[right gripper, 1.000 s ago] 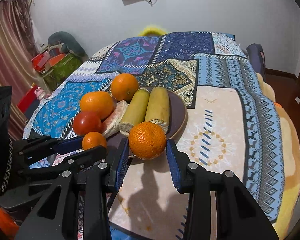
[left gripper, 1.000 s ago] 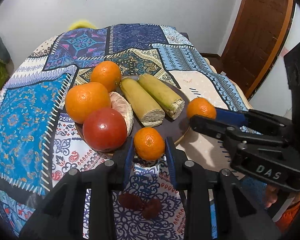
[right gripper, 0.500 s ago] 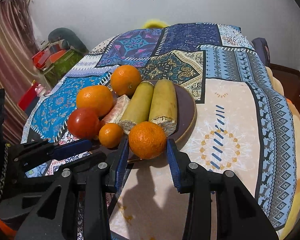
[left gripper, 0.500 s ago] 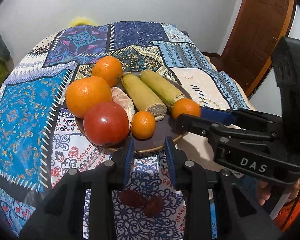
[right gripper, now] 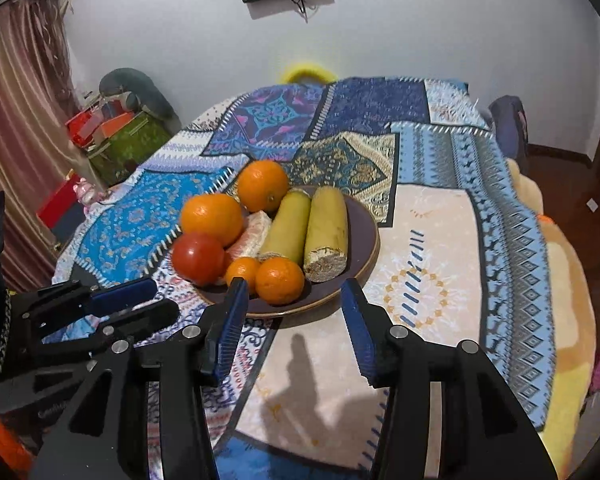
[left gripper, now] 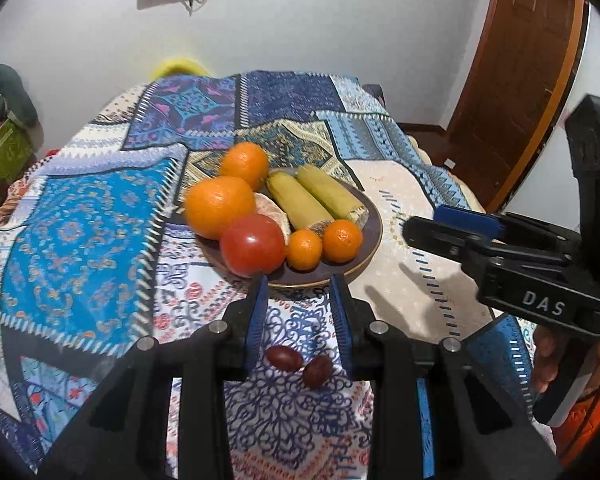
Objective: Organize fruits
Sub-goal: 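Grasp one red date with the right tool while the left tool approaches the other date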
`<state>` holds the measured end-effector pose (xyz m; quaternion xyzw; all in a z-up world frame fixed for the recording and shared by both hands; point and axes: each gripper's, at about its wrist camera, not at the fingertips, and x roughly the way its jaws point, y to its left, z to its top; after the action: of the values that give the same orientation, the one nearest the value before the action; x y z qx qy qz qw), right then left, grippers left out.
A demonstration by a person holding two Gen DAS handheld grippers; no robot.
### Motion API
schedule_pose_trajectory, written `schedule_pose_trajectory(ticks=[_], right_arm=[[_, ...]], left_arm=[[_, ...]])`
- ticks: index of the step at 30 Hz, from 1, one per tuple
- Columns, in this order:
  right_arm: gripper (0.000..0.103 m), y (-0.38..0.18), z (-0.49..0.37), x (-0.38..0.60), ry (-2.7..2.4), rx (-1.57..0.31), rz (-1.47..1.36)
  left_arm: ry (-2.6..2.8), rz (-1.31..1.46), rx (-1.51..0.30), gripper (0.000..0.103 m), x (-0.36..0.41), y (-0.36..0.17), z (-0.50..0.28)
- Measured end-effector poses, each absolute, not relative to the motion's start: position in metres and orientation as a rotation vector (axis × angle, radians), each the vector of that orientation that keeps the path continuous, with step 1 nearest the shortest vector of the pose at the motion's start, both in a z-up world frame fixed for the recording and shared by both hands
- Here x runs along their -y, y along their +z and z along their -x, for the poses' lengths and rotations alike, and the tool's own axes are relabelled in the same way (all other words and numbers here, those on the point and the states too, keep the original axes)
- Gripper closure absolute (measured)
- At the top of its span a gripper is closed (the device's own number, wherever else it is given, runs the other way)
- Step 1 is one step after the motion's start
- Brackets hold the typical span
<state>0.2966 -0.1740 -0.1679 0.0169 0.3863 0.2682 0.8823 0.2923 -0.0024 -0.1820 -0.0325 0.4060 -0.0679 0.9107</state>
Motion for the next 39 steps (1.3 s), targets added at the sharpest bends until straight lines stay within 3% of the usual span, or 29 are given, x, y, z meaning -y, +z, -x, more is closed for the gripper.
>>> schedule_pose_trajectory(ticks=[11,18,23,27,39], right_arm=[[0.058,-0.133,-0.257,0.166,0.554,-0.758,0.025],[0.058,-0.133,-0.235,0.157,0.554,-0.789,0.041],[0.058,-0.143,-0.226,0.144,0.558,-0.828,0.063],[0.058,-0.157,-0.224,0.132,0.568,-0.869,0.082],[0.058,-0.202,-0.235,0.105,0.612,-0.984,0.096]], left_arm=[[-0.111,0.065,-0.773,0.072,-0.017,-0.143,-0.243],[-0.103,0.073,-0.774,0.062,-0.03,-0.14,-0.221],[-0.098,0.078,-0.802,0.056,-0.042,-0.148,-0.213],[-0.093,0.073,-0.821,0.042,-0.047,-0.16,-0.21],[-0.06,0.063,-0.886,0.042,-0.059,-0.2,-0.225]])
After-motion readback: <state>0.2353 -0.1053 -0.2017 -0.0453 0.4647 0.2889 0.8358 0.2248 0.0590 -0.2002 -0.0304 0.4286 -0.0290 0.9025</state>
